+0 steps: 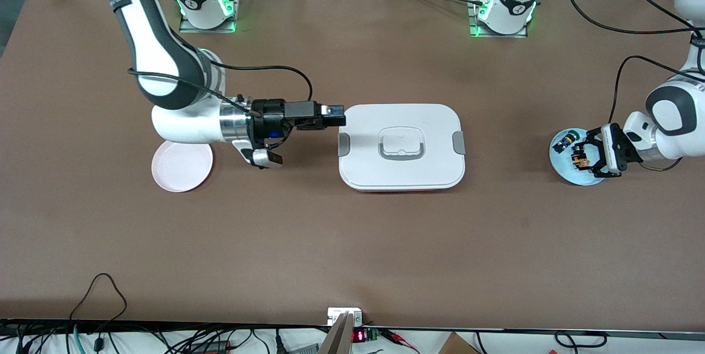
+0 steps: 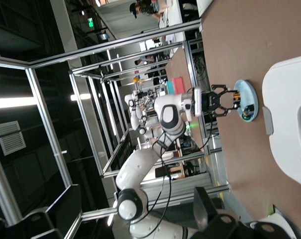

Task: Transfer orange switch to right arm and place
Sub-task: 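Grasp the orange switch with the left gripper while the right gripper reaches center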

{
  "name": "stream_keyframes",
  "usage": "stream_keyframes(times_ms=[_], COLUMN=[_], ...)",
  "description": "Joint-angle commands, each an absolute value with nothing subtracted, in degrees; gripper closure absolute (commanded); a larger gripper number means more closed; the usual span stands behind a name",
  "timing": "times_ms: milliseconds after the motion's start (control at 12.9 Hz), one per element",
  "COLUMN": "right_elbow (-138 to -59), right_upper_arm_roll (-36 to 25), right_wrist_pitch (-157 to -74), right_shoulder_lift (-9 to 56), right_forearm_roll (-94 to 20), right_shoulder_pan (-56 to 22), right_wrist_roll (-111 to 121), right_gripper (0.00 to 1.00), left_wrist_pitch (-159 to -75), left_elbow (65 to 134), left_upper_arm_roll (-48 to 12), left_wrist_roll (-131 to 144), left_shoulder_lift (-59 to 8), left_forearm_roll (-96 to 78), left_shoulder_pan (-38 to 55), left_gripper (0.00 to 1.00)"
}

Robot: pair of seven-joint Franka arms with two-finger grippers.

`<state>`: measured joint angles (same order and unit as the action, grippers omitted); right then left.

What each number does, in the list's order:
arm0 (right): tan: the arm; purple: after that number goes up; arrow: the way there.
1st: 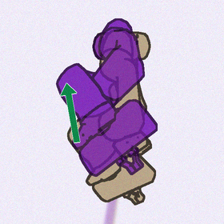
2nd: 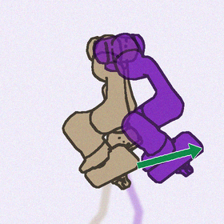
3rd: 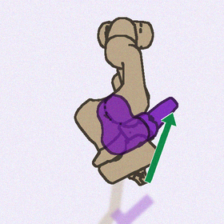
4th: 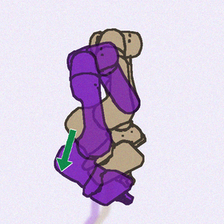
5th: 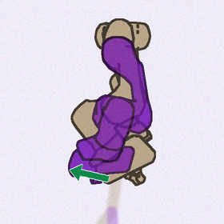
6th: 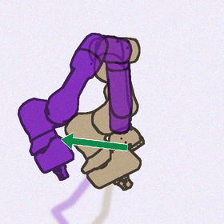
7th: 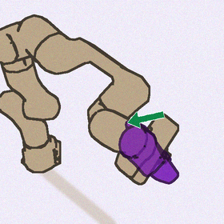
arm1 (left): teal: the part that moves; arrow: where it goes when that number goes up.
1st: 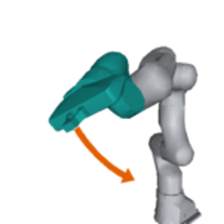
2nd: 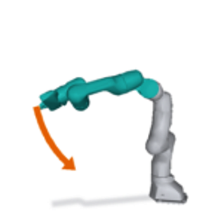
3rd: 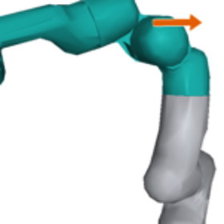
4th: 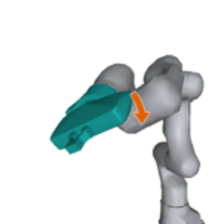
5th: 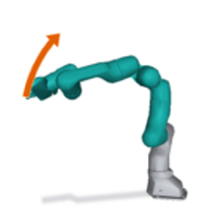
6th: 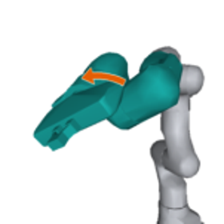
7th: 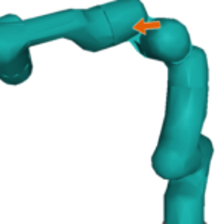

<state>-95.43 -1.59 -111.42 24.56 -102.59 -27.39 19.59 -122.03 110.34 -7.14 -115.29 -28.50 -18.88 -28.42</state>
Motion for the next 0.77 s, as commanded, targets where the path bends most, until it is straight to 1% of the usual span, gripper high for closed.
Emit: stream_keyframes(times_ms=[0, 154, 309, 463, 695], right_elbow=[-91.24, -88.69, -88.24, -88.24, -88.24], right_upper_arm_roll=[-1.93, -1.76, -0.19, 1.31, 1.32], right_wrist_pitch=[-119.5, -122.51, -122.87, -124.62, -124.28], right_shoulder_lift=[25.57, 26.98, 27.33, 27.33, 28.12], right_forearm_roll=[-103.97, -104.15, -109.91, -110.83, -110.74], right_shoulder_pan=[-31.89, -33.66, -34.19, -34.1, -33.84], right_wrist_roll=[19.52, 18.9, 18.11, 18.37, 18.99], right_gripper=[0.0, 0.0, 0.0, 0.0, 0.0], left_wrist_pitch=[-114.47, -109.01, -99.98, -93.19, -88.43], left_elbow=[109.43, 109.42, 109.42, 109.34, 109.25], left_upper_arm_roll=[-8.0, -9.83, -10.81, -10.81, -12.91], left_wrist_roll=[-119.44, -121.63, -123.31, -123.31, -123.05], left_shoulder_lift=[-26.98, -26.98, -26.37, -25.84, -23.65], left_forearm_roll=[-27.91, -35.29, -44.07, -52.6, -66.31], left_shoulder_pan=[-28.83, -28.65, -27.87, -25.41, -20.93], left_gripper=[1.0, 1.0, 1.0, 1.0, 1.0])
